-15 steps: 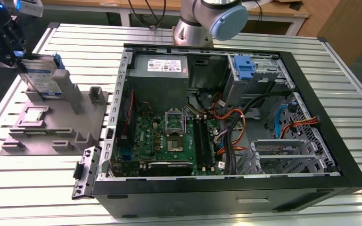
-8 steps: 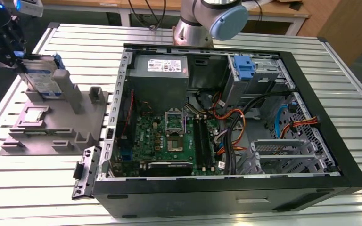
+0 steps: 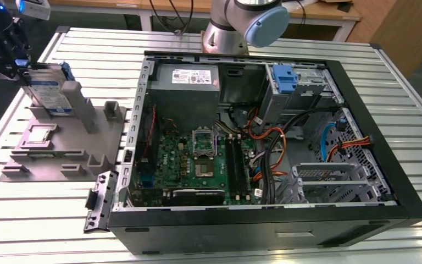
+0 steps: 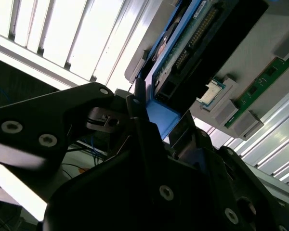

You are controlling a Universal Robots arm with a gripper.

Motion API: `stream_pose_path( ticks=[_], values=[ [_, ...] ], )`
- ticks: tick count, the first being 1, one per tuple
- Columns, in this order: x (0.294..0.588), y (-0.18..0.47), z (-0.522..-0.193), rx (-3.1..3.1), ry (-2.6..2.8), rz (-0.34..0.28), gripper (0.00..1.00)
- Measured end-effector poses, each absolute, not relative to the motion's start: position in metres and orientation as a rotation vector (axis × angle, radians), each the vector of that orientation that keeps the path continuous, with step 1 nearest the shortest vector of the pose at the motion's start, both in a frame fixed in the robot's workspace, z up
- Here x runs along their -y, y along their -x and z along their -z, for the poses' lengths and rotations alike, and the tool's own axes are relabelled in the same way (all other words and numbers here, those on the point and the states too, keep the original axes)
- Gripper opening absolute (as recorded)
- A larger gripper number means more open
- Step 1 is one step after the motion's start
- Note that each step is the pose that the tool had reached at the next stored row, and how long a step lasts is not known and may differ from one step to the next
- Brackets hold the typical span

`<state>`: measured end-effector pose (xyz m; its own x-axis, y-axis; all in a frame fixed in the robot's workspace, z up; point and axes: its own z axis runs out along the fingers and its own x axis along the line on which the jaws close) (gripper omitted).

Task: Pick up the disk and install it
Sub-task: 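Pick up the disk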

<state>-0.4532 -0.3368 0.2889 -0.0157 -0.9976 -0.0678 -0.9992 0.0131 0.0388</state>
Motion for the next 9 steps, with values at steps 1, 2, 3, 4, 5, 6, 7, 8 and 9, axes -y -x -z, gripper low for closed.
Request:
stream_pose_path(
  ticks=[1, 2, 3, 4, 5, 6, 7, 8, 9],
  values=[
    [0.3368, 0.4532, -0.2889, -2.221, 2.189, -0.118, 0.45],
    [0.3368, 0.4532, -0.2890, -2.221, 2.189, -0.117, 0.43],
    [0.3369, 0.4532, -0.2889, -2.221, 2.189, -0.118, 0.43],
    [0.3368, 0.4532, -0.2889, -2.221, 2.189, -0.118, 0.37],
    [0.3368, 0.4532, -0.2889, -2.221, 2.189, -0.118, 0.37],
    [0.3368, 0.4532, -0.2889, -2.221, 2.189, -0.118, 0.37],
    [0.3368, 0.4532, -0.2889, -2.221, 2.189, -0.118, 0.37],
    [0.3368, 0.4532, -0.2889, -2.221, 2.189, -0.118, 0.37],
    [0.3368, 0.4532, -0.2888, -2.221, 2.189, -0.118, 0.37]
  ],
)
